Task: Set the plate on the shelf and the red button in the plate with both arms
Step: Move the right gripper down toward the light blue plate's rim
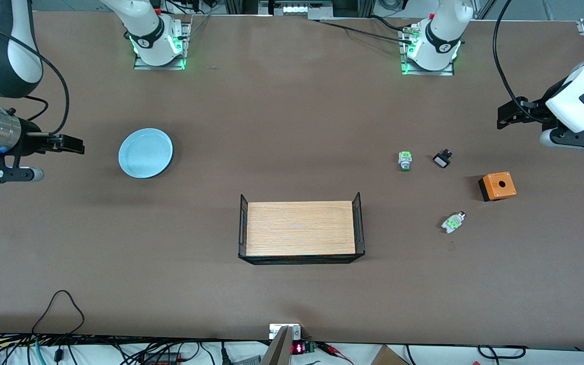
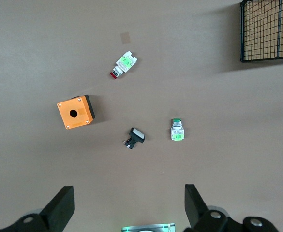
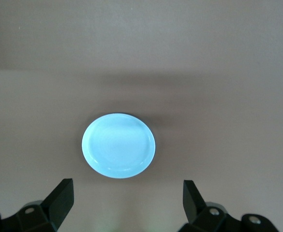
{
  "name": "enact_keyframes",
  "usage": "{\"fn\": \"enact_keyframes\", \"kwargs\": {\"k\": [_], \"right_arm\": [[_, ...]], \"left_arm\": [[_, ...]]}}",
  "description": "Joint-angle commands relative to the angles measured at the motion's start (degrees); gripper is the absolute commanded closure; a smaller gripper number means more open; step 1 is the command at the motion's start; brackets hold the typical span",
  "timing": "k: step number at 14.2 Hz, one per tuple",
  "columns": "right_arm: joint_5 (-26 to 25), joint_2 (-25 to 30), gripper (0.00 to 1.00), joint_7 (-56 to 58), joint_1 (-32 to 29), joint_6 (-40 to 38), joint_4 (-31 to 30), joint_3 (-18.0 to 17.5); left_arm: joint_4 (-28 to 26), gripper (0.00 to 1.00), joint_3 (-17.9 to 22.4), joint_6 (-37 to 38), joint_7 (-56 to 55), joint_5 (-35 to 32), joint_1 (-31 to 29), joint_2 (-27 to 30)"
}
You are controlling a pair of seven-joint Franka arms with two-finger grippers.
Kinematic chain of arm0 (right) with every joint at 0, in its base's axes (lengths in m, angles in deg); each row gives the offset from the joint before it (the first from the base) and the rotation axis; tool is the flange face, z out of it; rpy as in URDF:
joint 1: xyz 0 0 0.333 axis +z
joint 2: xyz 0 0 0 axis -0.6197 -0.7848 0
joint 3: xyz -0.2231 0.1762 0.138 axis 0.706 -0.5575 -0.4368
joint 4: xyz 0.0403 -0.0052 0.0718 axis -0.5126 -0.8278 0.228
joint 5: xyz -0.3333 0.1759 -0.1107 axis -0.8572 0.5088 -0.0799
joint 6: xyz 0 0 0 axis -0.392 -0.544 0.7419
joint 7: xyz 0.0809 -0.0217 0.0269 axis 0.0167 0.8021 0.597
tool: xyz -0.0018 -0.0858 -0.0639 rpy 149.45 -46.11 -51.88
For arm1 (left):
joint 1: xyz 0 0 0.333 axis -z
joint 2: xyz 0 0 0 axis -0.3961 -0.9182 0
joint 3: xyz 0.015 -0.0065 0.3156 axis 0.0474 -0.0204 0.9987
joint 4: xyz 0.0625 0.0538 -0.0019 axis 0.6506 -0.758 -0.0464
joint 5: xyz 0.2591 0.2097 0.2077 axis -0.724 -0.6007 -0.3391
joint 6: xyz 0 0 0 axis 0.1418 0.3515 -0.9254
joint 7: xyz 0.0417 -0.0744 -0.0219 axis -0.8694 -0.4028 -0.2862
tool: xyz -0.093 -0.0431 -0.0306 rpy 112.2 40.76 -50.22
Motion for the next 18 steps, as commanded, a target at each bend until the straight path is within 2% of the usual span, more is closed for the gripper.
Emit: {"fn": "enact_keyframes", "kwargs": {"k": [1,6,11,15,18], "right_arm": [[0.2,-2.8,0.0,-0.9,0.3,2.0,0.6,0.1],[0.2,-2.4,0.0,-1.0,0.3,9.8,-9.0,0.0],[0.3,0.5,0.0,0.3,-1.1,24.6,-24.8,0.0],[0.6,0.7,0.0,3.0,-3.7,32.3,-32.5,-0.3],[3.6,0.5,0.0,5.7,-5.2,35.9,-36.3,-0.4]], "left_arm": [[1.7,0.0,-0.2,1.4,-0.5,-0.7,-0.2,-0.6],[1.7,0.0,-0.2,1.3,-0.6,-0.7,-0.2,-0.6],[1.7,0.0,-0.2,1.3,-0.6,-0.7,-0.2,-0.6],[1.7,0.0,-0.2,1.3,-0.6,-0.7,-0.2,-0.6],[1.7,0.0,-0.2,1.3,-0.6,-0.7,-0.2,-0.6]]}}
